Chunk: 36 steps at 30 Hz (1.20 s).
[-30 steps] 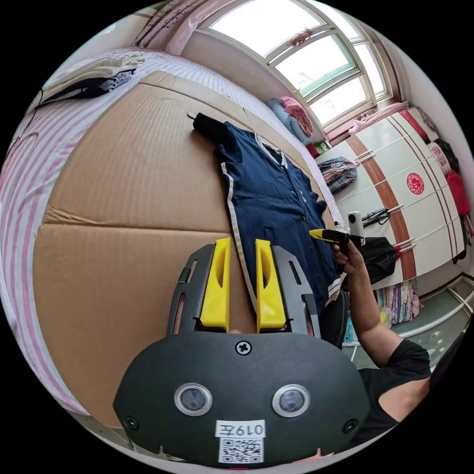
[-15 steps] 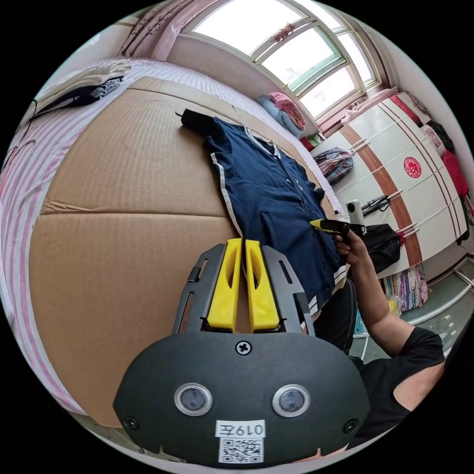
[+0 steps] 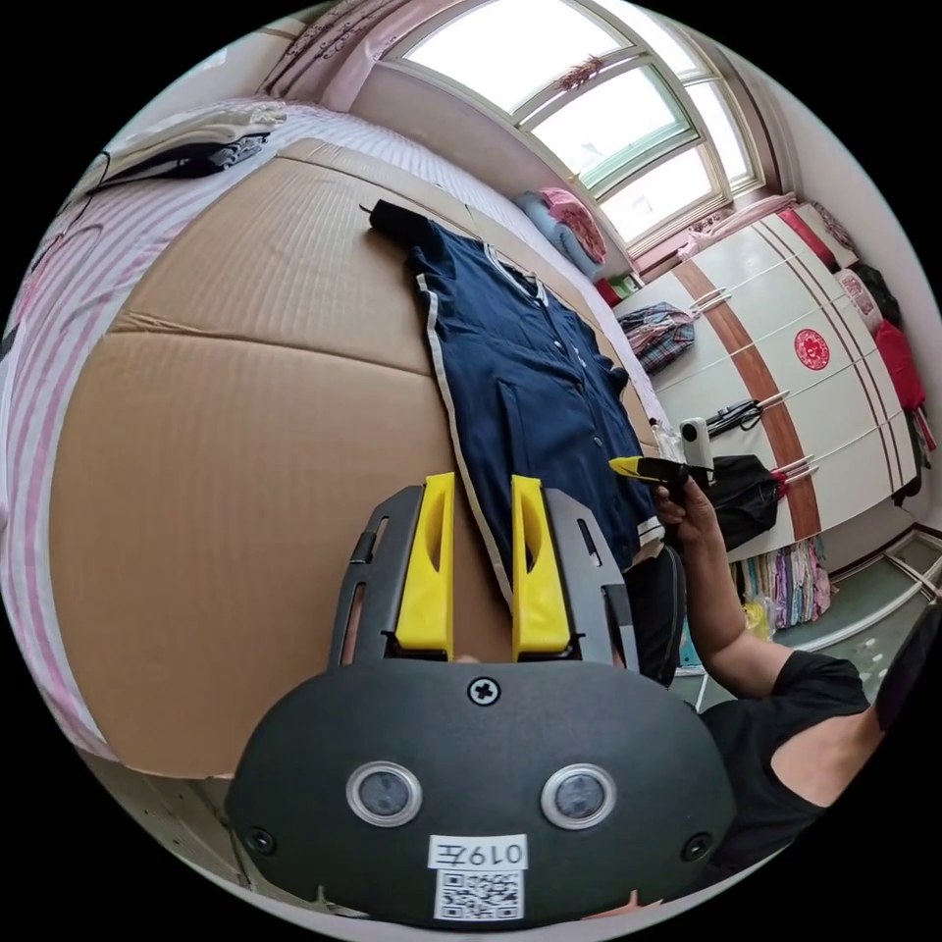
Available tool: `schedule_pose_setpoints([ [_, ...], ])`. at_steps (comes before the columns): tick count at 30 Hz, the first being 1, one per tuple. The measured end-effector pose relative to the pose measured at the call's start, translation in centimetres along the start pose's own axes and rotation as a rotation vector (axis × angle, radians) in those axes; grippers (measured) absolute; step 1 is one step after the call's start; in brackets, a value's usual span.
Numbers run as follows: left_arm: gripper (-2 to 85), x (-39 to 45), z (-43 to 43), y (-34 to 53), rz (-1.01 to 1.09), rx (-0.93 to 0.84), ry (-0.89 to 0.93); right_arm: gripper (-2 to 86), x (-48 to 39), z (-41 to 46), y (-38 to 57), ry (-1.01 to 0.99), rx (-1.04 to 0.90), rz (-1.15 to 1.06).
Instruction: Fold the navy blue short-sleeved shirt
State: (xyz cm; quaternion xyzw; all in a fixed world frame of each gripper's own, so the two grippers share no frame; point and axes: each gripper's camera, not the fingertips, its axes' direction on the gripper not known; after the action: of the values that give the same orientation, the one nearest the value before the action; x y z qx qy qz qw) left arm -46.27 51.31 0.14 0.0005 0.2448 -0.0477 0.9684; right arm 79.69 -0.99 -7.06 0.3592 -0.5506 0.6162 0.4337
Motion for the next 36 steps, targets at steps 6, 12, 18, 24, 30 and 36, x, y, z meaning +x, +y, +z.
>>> schedule_pose_setpoints([
  [6, 4.0, 0.6, 0.7, 1.8, -0.008, -0.041, 0.02, 0.6, 0.5, 1.0, 1.4, -0.037, 0.004, 0.0],
  [12, 2.3, 0.4, -0.1, 3.2, 0.02, -0.047, -0.017, -0.6, 0.8, 0.2, 2.9, 0.037, 0.025, 0.003],
  [18, 3.0, -0.2, -0.4, 3.9, -0.016, -0.073, -0.004, 1.6, 2.0, 0.5, 4.0, -0.002, 0.039, 0.021],
  [24, 6.2, 0.3, -1.3, 6.5, -0.032, -0.06, 0.026, 5.4, 1.7, 0.3, 7.6, -0.049, 0.042, 0.01],
  [30, 4.4, 0.6, -0.5, 7.2, -0.021, -0.098, 0.064, 2.7, 1.3, 1.6, 9.8, -0.068, 0.013, 0.002],
  [36, 2.4, -0.1, -1.4, 6.9, -0.006, -0.101, 0.084, -0.2, 1.0, 1.3, 10.4, -0.032, 0.038, -0.008],
])
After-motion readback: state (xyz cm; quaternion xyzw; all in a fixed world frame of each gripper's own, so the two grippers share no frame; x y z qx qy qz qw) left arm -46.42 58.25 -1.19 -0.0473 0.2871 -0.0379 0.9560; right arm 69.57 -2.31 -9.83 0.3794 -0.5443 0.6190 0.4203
